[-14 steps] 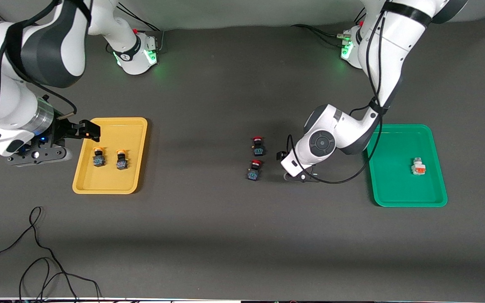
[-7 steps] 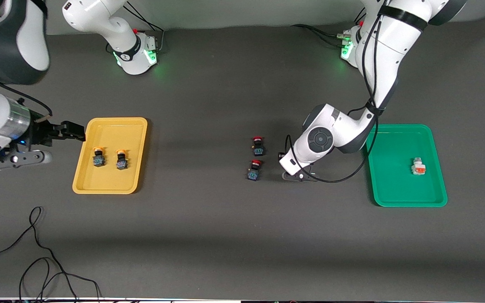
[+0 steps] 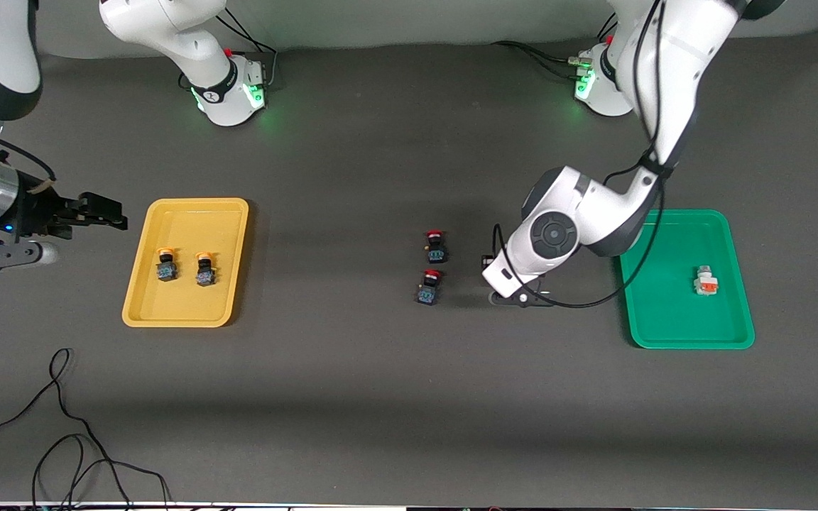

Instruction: Place green and yellow buttons in trays

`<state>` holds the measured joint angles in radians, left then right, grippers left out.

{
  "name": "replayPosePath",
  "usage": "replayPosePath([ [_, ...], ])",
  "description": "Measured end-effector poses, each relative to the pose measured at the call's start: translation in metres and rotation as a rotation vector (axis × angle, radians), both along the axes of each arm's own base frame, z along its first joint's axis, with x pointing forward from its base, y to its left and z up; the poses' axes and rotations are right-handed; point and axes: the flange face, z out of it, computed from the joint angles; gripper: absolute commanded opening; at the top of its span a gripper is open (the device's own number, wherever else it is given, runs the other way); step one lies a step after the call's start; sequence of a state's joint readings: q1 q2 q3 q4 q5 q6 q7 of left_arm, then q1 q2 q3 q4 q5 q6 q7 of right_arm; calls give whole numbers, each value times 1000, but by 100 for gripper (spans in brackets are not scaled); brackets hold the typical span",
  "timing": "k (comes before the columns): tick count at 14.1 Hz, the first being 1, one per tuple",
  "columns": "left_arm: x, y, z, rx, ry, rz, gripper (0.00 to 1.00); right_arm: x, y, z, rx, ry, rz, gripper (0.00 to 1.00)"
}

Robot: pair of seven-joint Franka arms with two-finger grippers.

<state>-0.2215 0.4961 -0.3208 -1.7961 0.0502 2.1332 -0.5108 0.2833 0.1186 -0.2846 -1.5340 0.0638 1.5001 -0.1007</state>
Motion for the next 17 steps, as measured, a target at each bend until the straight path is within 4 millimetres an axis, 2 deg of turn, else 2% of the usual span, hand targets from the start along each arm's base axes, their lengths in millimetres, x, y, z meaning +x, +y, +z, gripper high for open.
replayPosePath([
  [3, 4, 9, 86, 51, 16, -2, 0, -6, -21, 5, 9, -5, -24, 100],
  [5, 9, 25, 142, 80, 39, 12, 0, -10, -36, 10, 14, -14, -48, 100],
  [7, 21, 62, 185, 94, 76, 2, 0, -12, -47, 14, 14, -20, -66, 100],
  [8, 31, 91, 197, 89, 89, -15, 0, -13, -50, 15, 13, -22, -71, 100],
  [10, 51, 163, 200, 69, 109, -62, 0, -15, -53, 18, 10, -27, -77, 100],
  [12, 65, 238, 191, 50, 124, -101, 0, -17, -54, 21, 8, -32, -84, 100],
  [13, 69, 269, 182, 38, 126, -112, 0, -19, -54, 21, 6, -36, -86, 100],
  [15, 73, 307, 152, 35, 107, -118, 0, -23, -54, 19, 5, -44, -88, 100],
  [17, 71, 324, 103, 58, 76, -130, 0, -27, -53, 18, 5, -47, -88, 100],
])
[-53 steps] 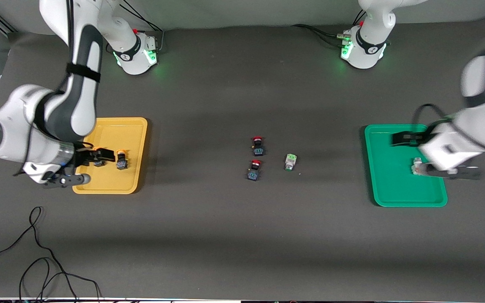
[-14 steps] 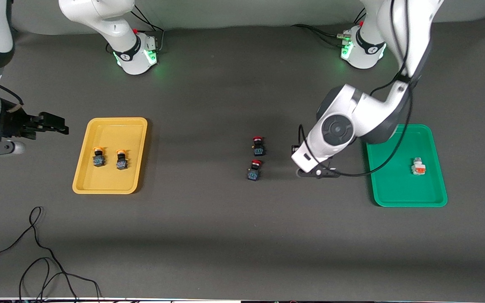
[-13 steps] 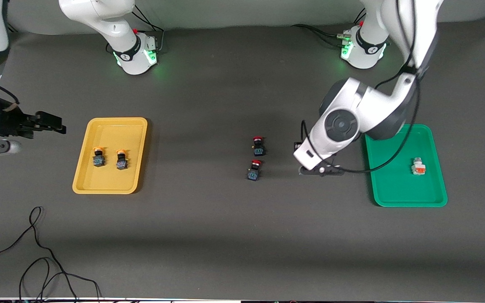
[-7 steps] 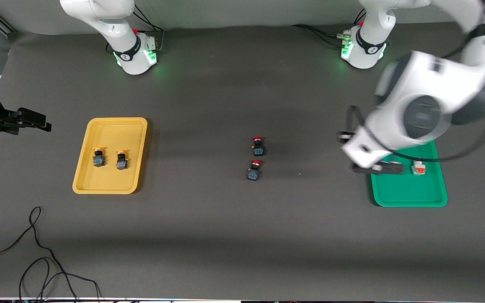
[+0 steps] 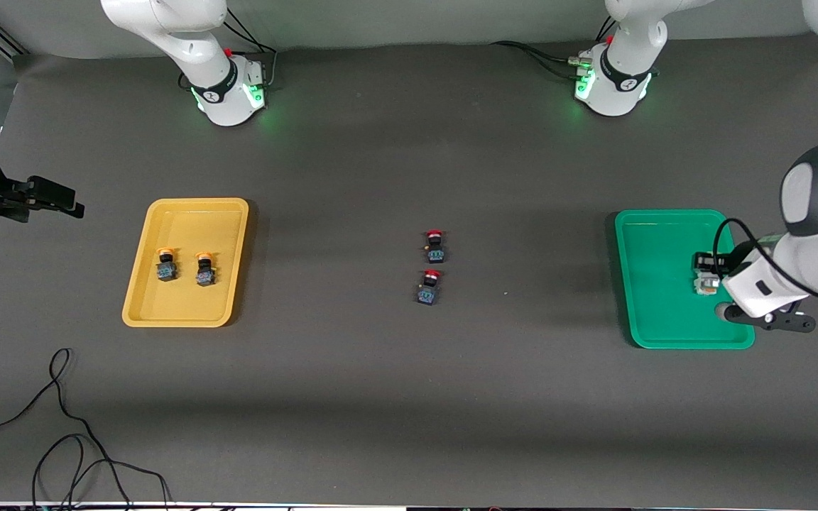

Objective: Place green and yellow buttons in trays
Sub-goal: 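Carry the green-capped button over the green tray with the left gripper, then lower the button into the green tray and open the left gripper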

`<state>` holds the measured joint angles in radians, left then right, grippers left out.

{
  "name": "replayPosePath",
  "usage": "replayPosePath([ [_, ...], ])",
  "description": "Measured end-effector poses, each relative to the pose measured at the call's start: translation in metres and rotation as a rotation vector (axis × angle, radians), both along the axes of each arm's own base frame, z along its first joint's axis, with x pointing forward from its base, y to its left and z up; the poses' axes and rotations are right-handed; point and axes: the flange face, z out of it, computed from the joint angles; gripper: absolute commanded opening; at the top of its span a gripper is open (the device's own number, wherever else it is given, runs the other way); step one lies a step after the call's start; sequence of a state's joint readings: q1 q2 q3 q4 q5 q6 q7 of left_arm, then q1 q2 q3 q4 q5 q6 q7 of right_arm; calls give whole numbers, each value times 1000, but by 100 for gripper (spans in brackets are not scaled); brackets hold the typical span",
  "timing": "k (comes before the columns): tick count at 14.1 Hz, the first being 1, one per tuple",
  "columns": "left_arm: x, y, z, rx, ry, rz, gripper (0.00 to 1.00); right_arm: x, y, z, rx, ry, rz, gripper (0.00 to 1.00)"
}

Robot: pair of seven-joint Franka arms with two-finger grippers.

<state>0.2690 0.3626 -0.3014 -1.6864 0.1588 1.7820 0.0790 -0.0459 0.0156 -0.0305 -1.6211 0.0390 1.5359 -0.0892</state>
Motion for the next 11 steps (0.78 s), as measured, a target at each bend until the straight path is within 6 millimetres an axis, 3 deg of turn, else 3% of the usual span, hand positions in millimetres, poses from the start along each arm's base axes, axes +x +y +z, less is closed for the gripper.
replayPosePath([
  [5, -34, 17, -121, -26, -57, -2, 0, 0, 5, 5, -13, -20, 12, 100],
  [10, -51, 20, -179, -58, -82, 8, 0, 0, 11, 7, -40, -24, 27, 100],
  [11, -54, 21, -188, -63, -86, 11, 10, 0, 10, 8, -40, -25, 23, 100],
])
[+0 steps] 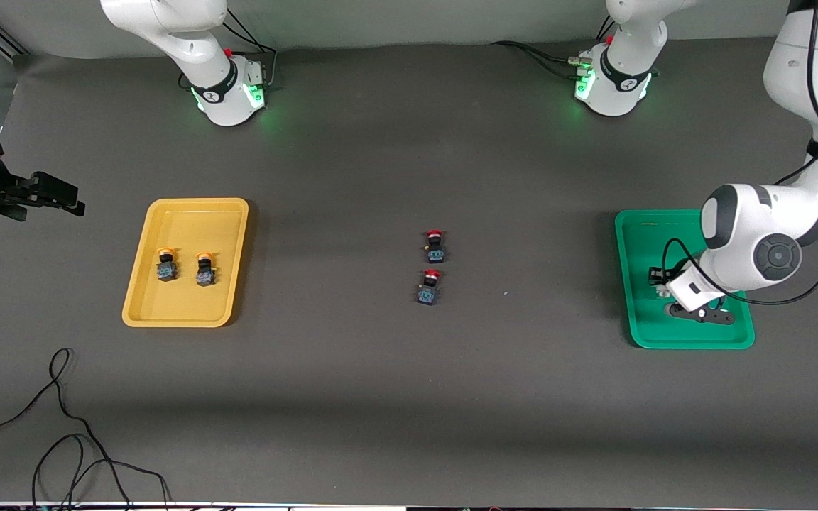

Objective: Place green and yellow buttons in trays
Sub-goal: 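Lower the button into the green tray and open the left gripper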

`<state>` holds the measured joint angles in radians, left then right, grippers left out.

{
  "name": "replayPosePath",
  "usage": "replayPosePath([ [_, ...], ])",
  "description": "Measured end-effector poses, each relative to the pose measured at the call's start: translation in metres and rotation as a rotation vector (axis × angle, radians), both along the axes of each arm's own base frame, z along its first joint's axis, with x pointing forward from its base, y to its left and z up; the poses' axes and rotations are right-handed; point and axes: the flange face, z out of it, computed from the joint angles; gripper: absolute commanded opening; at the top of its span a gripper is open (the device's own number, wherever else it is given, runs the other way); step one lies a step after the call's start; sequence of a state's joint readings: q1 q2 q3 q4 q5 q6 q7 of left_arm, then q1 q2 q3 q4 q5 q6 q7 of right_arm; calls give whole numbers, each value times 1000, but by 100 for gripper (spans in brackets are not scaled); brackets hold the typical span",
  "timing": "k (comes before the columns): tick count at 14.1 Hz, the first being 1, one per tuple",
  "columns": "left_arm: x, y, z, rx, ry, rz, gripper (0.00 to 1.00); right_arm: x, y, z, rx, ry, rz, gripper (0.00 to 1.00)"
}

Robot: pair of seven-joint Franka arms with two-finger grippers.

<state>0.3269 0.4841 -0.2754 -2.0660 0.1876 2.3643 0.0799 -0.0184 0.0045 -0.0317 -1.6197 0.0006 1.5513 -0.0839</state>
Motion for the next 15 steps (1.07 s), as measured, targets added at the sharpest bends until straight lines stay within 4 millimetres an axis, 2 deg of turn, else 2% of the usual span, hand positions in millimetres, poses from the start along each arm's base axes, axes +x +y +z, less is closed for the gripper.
replayPosePath([
  [1, -2, 1, -6, -3, 2, 2, 99, 0, -1, 1, -1, -2, -12, 100],
  [3, -2, 3, -8, -3, 1, 5, 100, 0, -2, 2, -2, -3, -33, 100],
  [5, 0, 4, -1, 3, -8, 5, 100, 0, -3, 2, -3, -3, -41, 100],
  [6, 2, 5, 10, 11, -11, 5, 100, -1, -3, 2, -3, -4, -44, 100],
  [7, 6, 7, 30, 25, -14, 4, 100, -1, -5, 2, -3, -3, -49, 100],
  [8, 10, 7, 59, 44, -10, 3, 100, -2, -9, 3, -3, 0, -57, 100],
  [10, 16, -1, 138, 87, 1, -9, 100, -3, -16, 3, -3, 5, -70, 100],
  [13, 11, -33, 272, 143, 30, -34, 100, -4, -17, 2, -2, 11, -71, 100],
  [15, 5, -51, 337, 155, 44, -45, 100, -4, -17, 2, -2, 11, -71, 100],
])
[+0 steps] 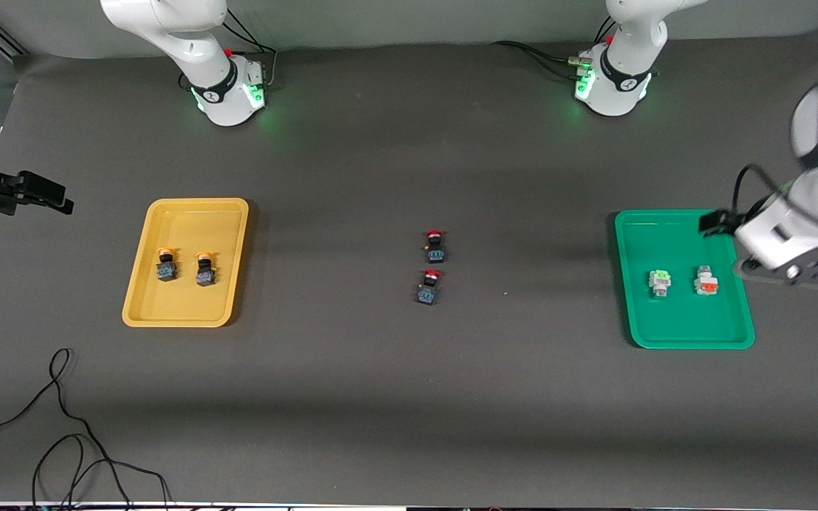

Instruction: Place green and yellow buttons in trays

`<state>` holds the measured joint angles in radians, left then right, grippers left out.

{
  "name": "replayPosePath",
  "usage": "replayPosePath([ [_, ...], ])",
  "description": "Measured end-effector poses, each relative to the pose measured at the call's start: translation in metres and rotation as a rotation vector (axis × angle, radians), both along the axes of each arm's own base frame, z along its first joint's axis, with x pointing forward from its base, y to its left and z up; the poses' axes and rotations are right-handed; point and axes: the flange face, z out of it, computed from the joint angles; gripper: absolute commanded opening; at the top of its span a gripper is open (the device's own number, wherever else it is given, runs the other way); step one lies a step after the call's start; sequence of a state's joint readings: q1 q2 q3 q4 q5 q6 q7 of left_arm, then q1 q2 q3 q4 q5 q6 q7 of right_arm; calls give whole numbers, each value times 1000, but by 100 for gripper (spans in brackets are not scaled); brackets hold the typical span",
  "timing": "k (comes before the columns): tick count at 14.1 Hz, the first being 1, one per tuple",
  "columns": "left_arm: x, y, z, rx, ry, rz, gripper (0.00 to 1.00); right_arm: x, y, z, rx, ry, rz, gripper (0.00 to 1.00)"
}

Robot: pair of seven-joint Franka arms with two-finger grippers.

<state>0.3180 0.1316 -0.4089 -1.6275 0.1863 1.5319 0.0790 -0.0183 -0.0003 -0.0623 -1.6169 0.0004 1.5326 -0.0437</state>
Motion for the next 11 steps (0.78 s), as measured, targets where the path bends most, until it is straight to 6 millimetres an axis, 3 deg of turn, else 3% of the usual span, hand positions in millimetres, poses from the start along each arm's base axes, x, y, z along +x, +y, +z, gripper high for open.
replayPosePath([
  [1, -3, -8, 24, -1, 4, -7, 100, 0, 0, 0, 0, 0, 0, 100],
  [3, -10, -23, 50, -14, 27, -24, 100, 0, 0, 0, 0, 0, 0, 100],
  [7, -9, -33, 67, -99, 26, -23, 100, 0, 0, 0, 0, 1, 1, 100],
  [11, -8, -34, 68, -107, 32, -26, 100, 0, 1, 0, 0, 1, 1, 100],
])
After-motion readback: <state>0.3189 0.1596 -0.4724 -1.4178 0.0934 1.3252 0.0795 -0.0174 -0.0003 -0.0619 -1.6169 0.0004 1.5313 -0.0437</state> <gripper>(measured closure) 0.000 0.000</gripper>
